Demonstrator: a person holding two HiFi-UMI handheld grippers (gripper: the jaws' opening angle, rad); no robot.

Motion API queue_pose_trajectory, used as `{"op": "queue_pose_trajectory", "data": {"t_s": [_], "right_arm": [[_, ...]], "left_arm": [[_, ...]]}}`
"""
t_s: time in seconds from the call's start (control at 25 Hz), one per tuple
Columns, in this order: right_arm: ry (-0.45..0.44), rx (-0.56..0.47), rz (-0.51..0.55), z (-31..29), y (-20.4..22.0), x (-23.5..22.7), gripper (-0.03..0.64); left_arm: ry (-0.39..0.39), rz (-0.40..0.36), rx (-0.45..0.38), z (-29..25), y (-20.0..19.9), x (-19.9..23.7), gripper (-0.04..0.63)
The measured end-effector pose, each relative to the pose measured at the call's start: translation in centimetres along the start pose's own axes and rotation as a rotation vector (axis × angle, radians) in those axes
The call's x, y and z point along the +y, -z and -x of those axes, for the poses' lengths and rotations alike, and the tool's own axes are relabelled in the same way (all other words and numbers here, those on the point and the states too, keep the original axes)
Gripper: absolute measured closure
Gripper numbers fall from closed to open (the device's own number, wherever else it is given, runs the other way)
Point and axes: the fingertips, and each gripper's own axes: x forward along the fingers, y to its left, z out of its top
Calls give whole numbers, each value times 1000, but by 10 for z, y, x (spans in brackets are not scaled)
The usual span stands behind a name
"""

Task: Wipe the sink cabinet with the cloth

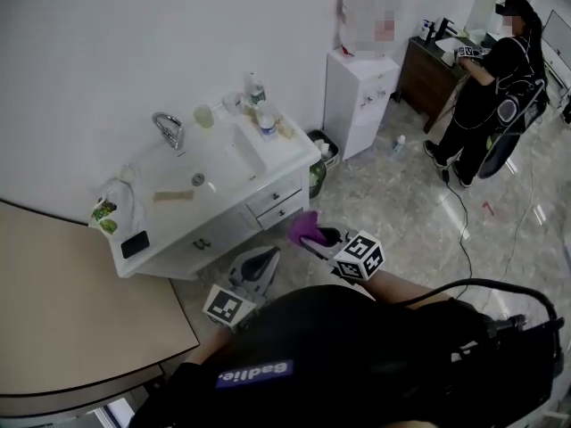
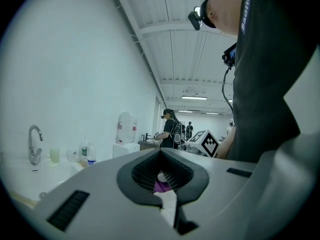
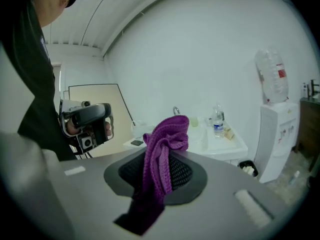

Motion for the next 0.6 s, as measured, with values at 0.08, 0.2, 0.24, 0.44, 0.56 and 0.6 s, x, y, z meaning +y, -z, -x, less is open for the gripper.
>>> {"op": "queue_pose_trajectory", "data": {"t_s": [0.08,0.2,0.24,0.44,0.56,0.6], "right_arm": [[-5,-11,27,0,-8,5,537],[-6,-44,50,3,-21,15,537],[-10,-50,59,3,-24,19,537],[-34,-74,101,14,-28,35,537],[-27,-90,105,18,-29,35,537],[-26,-95,106,19,-30,36,537]], "left_arm": [[13,7,5,-1,-1,-4,606],[17,-6,-10,-1,4,1,606],[21,-17,-14,-2,4,2,606],[30,-21,-22,-8,4,-3,606],[26,-18,-8,-8,1,-5,606],[30,-15,-1,-9,1,-7,606]]}}
